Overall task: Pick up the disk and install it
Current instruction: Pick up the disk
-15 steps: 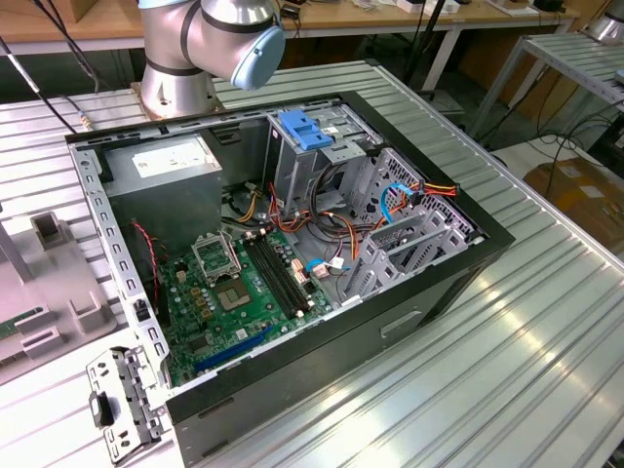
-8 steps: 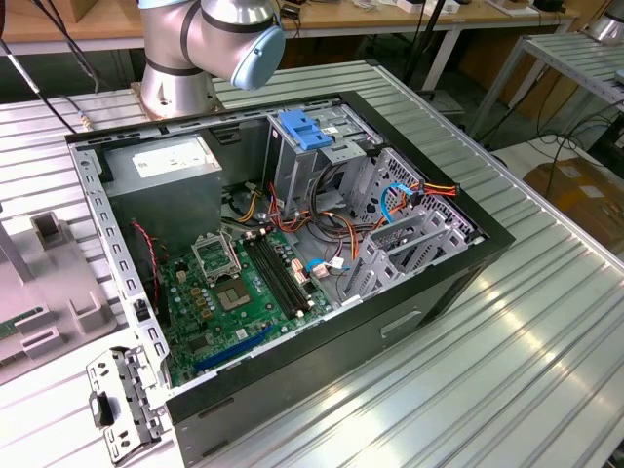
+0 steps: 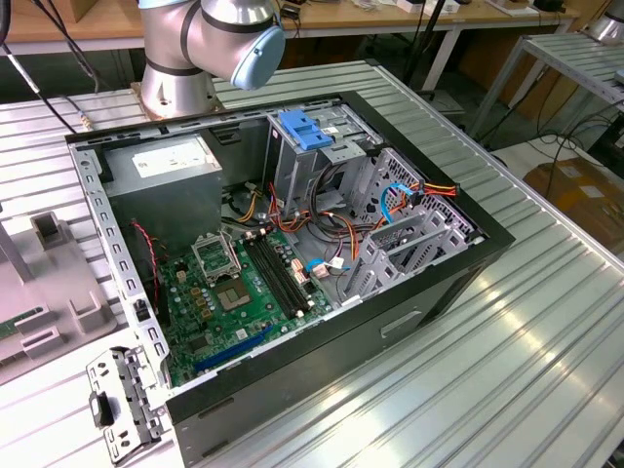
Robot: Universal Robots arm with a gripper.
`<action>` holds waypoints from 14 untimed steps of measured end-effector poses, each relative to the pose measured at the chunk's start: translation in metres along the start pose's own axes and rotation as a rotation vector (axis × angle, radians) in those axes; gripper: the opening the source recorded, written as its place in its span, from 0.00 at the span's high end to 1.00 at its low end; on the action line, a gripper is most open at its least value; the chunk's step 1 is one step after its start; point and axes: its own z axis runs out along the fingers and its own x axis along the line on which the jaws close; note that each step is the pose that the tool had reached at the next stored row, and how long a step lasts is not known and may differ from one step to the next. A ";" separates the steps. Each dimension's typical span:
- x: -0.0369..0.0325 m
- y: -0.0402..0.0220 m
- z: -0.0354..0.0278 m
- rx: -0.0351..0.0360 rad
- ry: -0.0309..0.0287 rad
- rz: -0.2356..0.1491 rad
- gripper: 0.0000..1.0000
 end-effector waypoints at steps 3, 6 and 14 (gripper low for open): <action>0.0000 0.0000 0.0000 -0.0005 0.0005 -0.021 0.89; 0.0000 0.0001 0.0000 -0.0010 0.0011 -0.043 0.89; 0.0000 0.0000 0.0000 -0.0023 0.0023 -0.094 0.89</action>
